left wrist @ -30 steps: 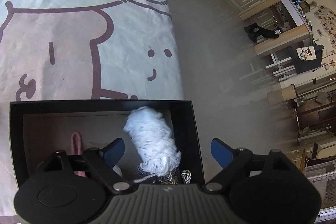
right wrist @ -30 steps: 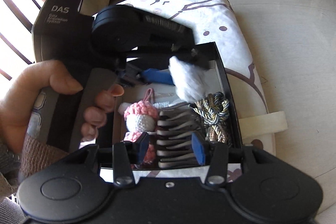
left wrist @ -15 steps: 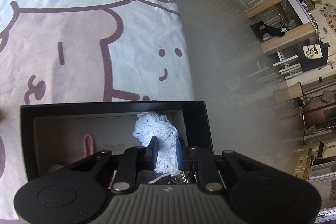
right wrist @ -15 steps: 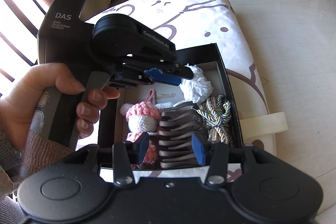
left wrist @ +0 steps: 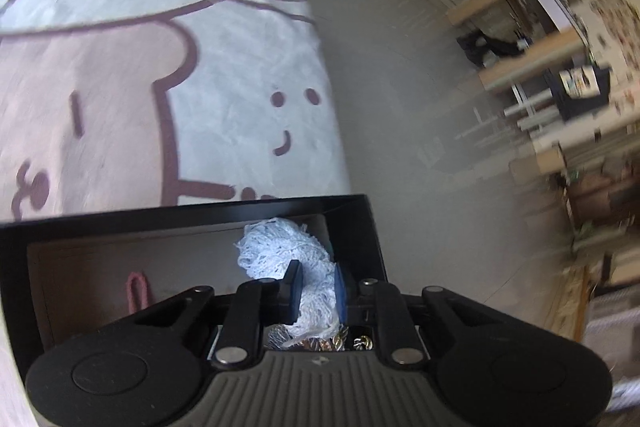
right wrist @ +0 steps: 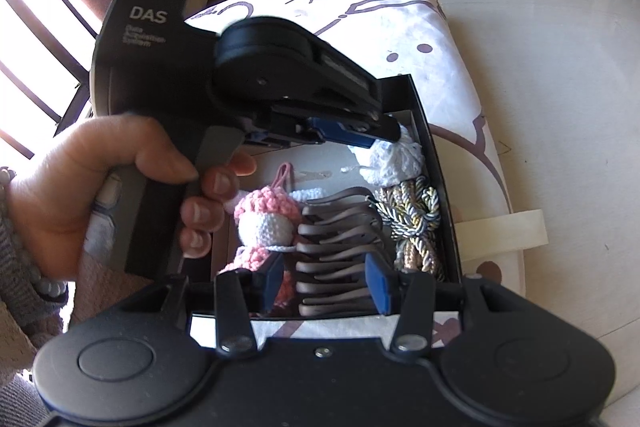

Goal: Organize objects

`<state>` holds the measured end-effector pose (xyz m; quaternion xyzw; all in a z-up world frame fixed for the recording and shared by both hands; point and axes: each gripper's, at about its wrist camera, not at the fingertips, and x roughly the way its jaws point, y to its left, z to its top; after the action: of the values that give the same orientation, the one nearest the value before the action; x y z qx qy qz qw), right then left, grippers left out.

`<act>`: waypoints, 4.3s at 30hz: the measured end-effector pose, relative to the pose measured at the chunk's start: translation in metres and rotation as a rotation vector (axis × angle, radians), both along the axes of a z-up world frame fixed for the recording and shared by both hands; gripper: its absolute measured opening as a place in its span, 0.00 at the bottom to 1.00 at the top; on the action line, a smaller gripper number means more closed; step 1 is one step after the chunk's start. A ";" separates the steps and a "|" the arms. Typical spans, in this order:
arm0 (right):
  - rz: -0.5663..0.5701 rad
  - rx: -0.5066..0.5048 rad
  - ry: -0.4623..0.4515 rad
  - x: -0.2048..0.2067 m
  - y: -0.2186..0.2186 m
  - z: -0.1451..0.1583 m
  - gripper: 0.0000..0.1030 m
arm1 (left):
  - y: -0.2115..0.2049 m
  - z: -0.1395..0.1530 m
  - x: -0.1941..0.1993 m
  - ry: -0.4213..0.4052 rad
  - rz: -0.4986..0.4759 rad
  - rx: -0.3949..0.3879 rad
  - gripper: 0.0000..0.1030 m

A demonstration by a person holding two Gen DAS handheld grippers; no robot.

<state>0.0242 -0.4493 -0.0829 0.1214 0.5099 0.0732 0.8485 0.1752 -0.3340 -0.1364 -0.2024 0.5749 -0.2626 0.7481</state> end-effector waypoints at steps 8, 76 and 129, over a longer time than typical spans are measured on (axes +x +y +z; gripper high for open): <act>-0.007 0.013 -0.004 0.000 -0.003 -0.001 0.46 | 0.029 -0.013 0.012 0.122 0.172 -0.032 0.43; -0.259 -0.165 -0.033 -0.005 0.008 0.036 0.68 | 0.092 0.087 -0.055 -0.266 -0.125 0.487 0.98; -0.264 -0.339 0.029 0.000 0.037 0.030 1.00 | 0.151 0.074 -0.059 -0.251 -0.108 0.576 1.00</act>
<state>0.0239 -0.4119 -0.0530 0.0439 0.5066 -0.1272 0.8516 0.1164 -0.1832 -0.0629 0.0824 0.5388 -0.1514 0.8246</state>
